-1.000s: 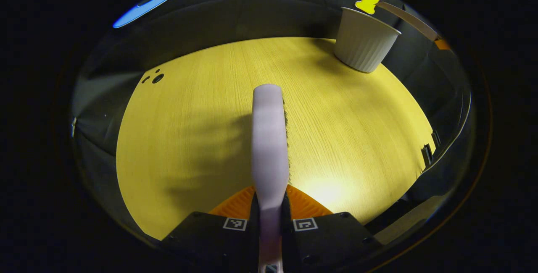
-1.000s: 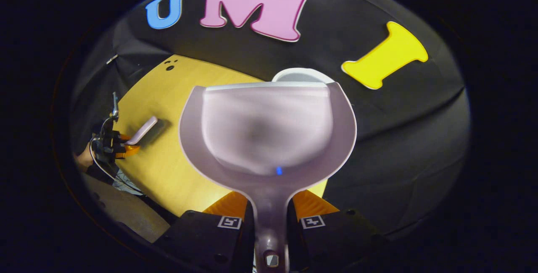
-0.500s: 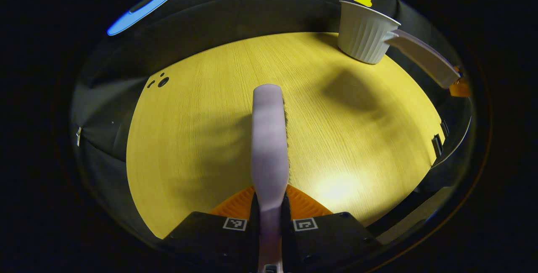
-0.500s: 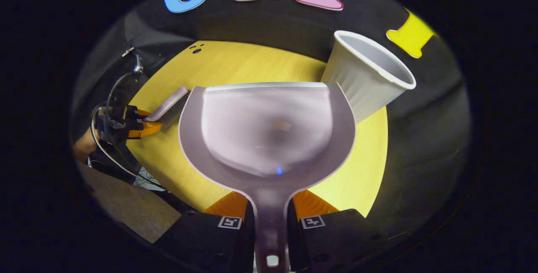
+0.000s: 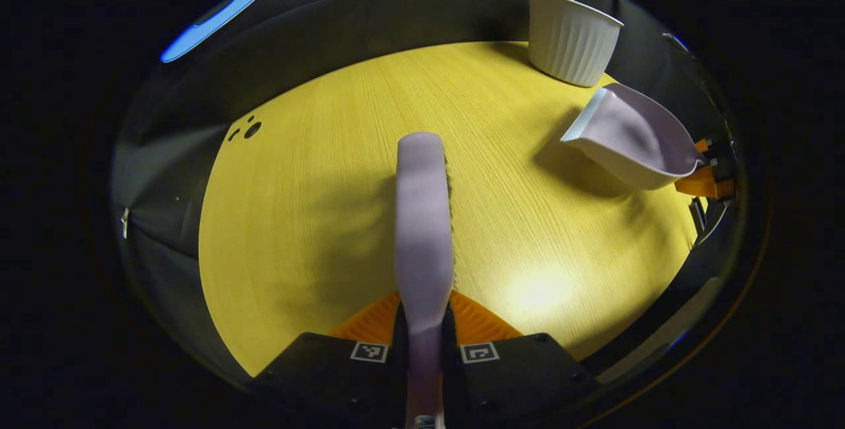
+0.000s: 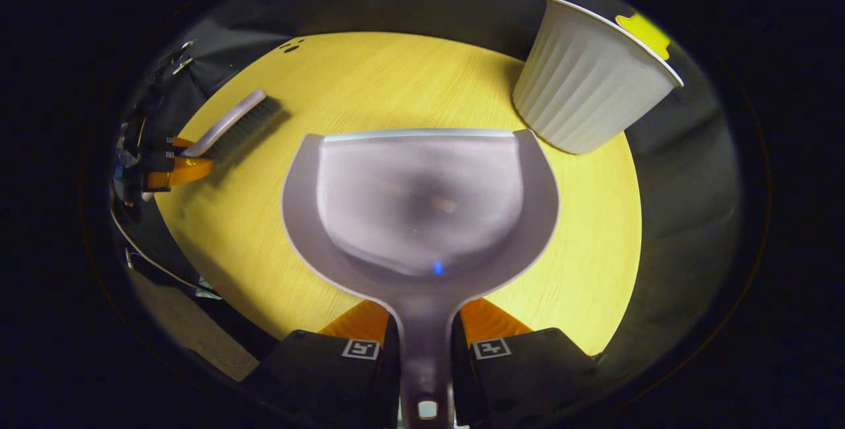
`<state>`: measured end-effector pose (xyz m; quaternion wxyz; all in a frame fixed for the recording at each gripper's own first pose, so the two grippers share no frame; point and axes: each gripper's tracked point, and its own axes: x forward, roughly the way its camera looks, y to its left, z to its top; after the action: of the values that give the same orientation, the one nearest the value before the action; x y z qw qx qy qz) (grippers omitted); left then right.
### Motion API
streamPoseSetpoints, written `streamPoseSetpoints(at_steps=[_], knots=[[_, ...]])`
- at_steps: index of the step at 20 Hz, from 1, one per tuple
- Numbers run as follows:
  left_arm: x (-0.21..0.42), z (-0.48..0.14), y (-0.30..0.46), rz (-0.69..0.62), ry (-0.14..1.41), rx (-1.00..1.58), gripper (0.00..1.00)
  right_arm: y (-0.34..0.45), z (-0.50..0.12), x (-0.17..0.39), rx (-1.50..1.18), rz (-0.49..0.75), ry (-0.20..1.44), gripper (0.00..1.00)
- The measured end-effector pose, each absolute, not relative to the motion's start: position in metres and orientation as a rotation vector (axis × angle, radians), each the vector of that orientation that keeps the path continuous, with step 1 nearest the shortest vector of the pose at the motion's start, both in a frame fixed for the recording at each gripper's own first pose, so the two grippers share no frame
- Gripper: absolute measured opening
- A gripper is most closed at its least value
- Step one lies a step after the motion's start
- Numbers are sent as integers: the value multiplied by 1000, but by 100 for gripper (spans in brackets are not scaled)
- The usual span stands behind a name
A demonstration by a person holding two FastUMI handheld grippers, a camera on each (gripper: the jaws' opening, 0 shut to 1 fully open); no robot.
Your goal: Pick up the small broom and dustpan from the desktop, sweep the trash into the dustpan with the broom, and then empty the trash into the garbage bin.
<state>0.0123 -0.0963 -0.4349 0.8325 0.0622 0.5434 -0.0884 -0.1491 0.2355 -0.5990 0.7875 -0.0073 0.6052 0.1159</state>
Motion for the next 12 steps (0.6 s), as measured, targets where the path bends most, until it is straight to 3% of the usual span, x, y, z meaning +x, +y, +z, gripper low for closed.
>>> streamPoseSetpoints(at_steps=[9, 10, 12], knots=[[19, -458, -99, -187, 1191, 152, 25, 238, -617, -156, -15, 290, 1340, 37], [16, -457, -98, -185, 1193, 153, 28, 238, -616, -154, 5, 289, 1341, 33], [14, -456, -98, -187, 1190, 156, 29, 232, -615, -155, 24, 285, 1343, 37]])
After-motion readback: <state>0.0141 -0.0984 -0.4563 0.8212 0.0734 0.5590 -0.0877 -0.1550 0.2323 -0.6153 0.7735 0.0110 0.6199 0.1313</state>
